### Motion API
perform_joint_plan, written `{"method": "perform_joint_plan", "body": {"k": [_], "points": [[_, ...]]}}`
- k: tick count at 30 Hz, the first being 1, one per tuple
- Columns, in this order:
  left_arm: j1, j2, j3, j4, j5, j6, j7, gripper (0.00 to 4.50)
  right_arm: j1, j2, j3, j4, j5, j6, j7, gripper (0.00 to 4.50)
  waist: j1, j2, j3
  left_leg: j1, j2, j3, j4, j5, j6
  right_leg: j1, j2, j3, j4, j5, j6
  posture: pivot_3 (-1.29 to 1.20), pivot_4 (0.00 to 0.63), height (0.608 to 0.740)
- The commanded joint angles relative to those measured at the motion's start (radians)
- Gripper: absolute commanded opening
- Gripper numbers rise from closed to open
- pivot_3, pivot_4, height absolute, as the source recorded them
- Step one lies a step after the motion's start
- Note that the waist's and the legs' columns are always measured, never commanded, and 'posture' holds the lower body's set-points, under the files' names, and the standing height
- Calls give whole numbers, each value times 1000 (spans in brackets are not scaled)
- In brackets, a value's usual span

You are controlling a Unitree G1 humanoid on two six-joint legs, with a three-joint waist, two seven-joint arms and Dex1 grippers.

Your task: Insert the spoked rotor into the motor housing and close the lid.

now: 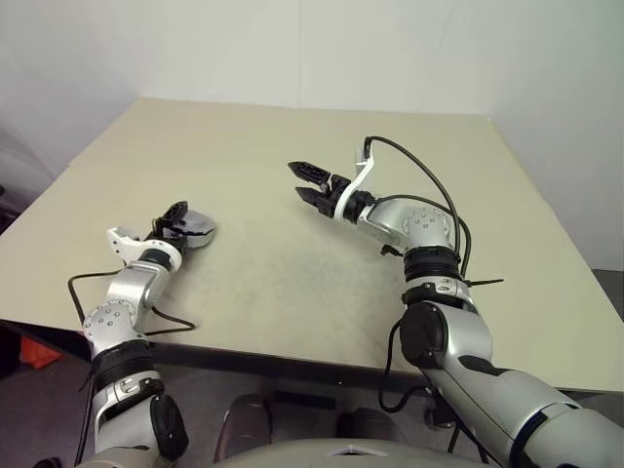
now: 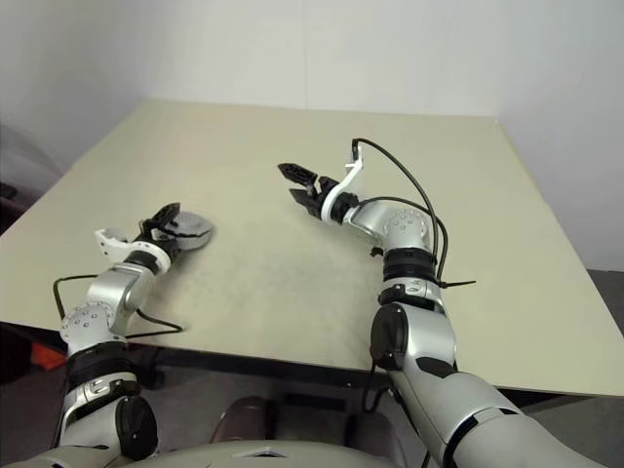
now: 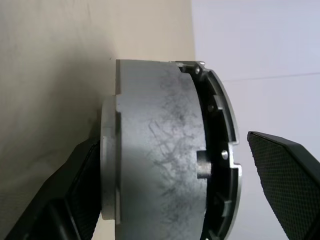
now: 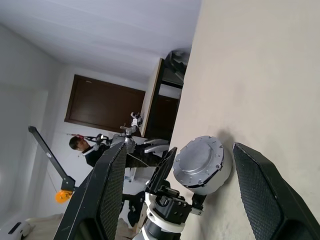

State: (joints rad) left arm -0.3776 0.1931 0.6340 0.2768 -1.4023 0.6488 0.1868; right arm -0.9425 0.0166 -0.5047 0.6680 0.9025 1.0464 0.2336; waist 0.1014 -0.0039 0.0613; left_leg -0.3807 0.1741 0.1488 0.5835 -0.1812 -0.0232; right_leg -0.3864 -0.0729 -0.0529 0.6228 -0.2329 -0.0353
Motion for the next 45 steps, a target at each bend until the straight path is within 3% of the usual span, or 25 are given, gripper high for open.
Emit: {"method": "perform_joint_plan", "body": {"k": [1, 22, 45], "points": [[-30, 5, 17, -35, -42, 22, -7, 4480, -21, -6, 2, 5, 1, -12, 11, 3821, 0, 0, 0, 0, 0, 0, 0, 0, 0, 0, 0, 0, 0, 0, 0, 0, 0, 740], [61, 39, 95, -158, -130, 42, 121, 4480, -52, -37, 0, 97, -34, -28, 33, 3821, -2, -1, 0, 0, 0, 0, 0, 0, 0, 0, 0, 0, 0, 0, 0, 0, 0, 740], [67, 113, 103, -138, -139, 36, 173, 4480, -77, -53, 1, 147, -73, -35, 64, 3821, -2, -1, 0, 1, 1, 0, 4, 0, 0, 2, 0, 0, 2, 0, -1, 0, 0, 740]]}}
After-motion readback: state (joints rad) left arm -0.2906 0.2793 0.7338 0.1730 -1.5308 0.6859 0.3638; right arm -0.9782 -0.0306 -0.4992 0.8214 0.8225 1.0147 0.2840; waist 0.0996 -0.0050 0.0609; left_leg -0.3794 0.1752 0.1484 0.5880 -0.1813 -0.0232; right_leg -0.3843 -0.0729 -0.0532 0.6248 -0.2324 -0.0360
